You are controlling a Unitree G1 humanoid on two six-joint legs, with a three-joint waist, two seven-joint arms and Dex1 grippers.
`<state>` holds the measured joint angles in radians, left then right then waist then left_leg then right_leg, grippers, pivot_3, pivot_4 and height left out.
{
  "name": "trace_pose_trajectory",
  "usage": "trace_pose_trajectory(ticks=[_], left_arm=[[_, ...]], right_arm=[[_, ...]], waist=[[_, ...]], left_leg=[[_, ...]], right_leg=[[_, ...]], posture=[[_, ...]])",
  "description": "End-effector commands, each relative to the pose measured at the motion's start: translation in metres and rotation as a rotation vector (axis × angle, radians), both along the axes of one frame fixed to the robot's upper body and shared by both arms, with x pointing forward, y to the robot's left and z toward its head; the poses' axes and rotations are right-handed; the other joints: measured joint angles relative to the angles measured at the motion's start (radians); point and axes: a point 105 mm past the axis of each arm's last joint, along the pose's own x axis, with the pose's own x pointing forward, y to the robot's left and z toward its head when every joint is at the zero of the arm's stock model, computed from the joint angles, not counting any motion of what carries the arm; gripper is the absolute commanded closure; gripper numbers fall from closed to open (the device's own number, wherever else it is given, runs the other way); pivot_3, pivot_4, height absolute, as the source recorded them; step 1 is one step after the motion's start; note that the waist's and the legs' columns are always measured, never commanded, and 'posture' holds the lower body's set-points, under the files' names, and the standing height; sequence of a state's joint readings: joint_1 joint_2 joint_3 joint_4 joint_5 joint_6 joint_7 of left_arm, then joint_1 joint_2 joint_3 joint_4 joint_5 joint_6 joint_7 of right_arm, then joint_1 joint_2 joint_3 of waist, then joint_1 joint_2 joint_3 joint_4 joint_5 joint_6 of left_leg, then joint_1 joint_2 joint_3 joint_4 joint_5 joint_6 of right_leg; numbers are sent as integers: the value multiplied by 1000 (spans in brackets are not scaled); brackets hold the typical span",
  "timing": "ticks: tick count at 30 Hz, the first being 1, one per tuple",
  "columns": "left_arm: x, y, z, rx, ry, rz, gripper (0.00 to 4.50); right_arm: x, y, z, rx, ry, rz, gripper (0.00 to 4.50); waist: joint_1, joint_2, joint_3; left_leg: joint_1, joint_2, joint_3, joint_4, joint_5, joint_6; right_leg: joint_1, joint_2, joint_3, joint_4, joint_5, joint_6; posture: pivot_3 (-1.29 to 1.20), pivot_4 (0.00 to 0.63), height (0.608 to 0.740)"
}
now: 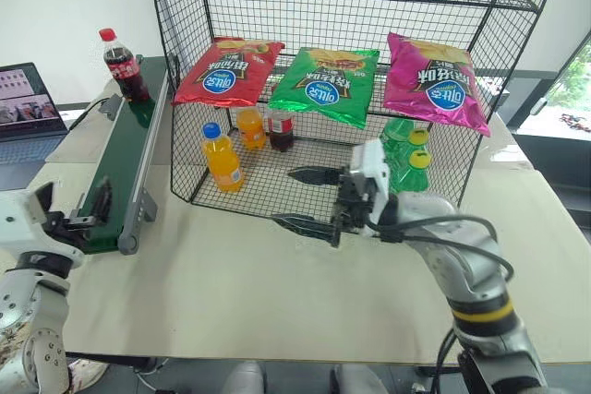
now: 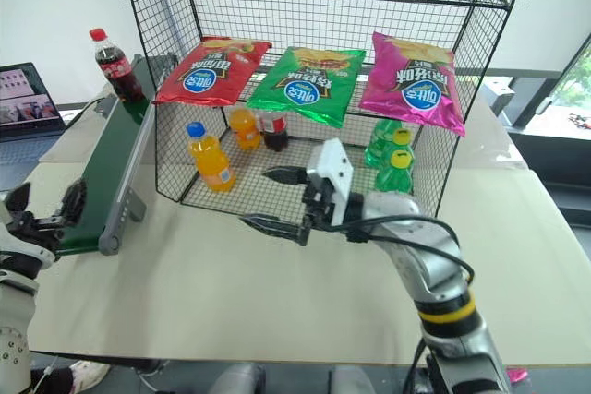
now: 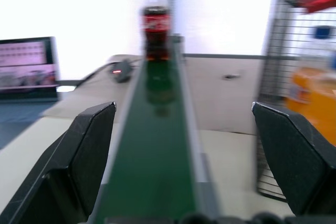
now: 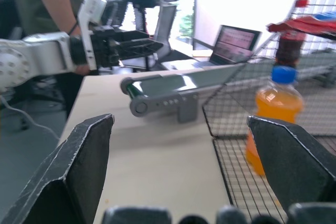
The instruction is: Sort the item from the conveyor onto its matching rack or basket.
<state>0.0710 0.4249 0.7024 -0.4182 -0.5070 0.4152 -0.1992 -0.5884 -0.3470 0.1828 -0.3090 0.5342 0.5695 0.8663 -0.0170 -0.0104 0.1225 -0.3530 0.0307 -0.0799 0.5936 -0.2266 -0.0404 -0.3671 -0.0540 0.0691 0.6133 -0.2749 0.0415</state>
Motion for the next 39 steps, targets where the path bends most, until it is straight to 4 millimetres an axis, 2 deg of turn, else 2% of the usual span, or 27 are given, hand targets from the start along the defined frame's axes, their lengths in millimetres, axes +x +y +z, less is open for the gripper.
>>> trace_pose_trajectory(ticks=[1, 6, 11, 17, 24, 29, 39], left_arm=[[-3, 6, 1, 18, -26, 43, 106], [3, 6, 0, 9, -44, 40, 106], [5, 17, 5, 12, -52, 61, 106], [10, 24, 2, 22, -32, 72, 106], [15, 25, 7, 29, -42, 65, 106], [17, 26, 5, 33, -33, 62, 106], [20, 28, 8, 42, -35, 59, 106]], right_arm=[[-4, 13, 16, 43, -48, 88, 0], [-5, 22, 24, 54, -86, 130, 0], [-8, 24, 30, 62, -109, 155, 0], [-10, 24, 33, 64, -130, 162, 0], [-12, 24, 38, 79, -138, 171, 0], [-15, 23, 53, 161, -130, 193, 0], [-21, 23, 61, 200, -125, 222, 0]], waist=[[1, 0, 0], [3, -1, -1], [-2, -1, -1], [-2, -1, -1], [-1, -1, 0], [-4, -1, 0], [-3, -1, 0]], left_leg=[[0, 0, 0, 0, 0, 0], [0, 0, 0, 0, 0, 0], [0, 0, 0, 0, 0, 0], [0, 0, 0, -1, 0, 0], [0, 0, 0, -1, 0, 0], [0, 1, 0, -1, 0, 0], [0, 1, 0, -1, 0, 0]], right_leg=[[0, 0, 0, 0, 0, 0], [0, 0, 0, 0, 0, 0], [-1, 0, 0, 1, 0, 0], [-1, 0, 0, 1, 0, 0], [-2, 0, 0, 1, 0, 0], [-2, 0, 0, 2, 0, 0], [-2, 0, 0, 2, 0, 0]], posture=[[0, 150, 738], [0, 150, 738], [0, 150, 738], [0, 150, 738], [0, 150, 738], [0, 150, 738], [0, 150, 738]])
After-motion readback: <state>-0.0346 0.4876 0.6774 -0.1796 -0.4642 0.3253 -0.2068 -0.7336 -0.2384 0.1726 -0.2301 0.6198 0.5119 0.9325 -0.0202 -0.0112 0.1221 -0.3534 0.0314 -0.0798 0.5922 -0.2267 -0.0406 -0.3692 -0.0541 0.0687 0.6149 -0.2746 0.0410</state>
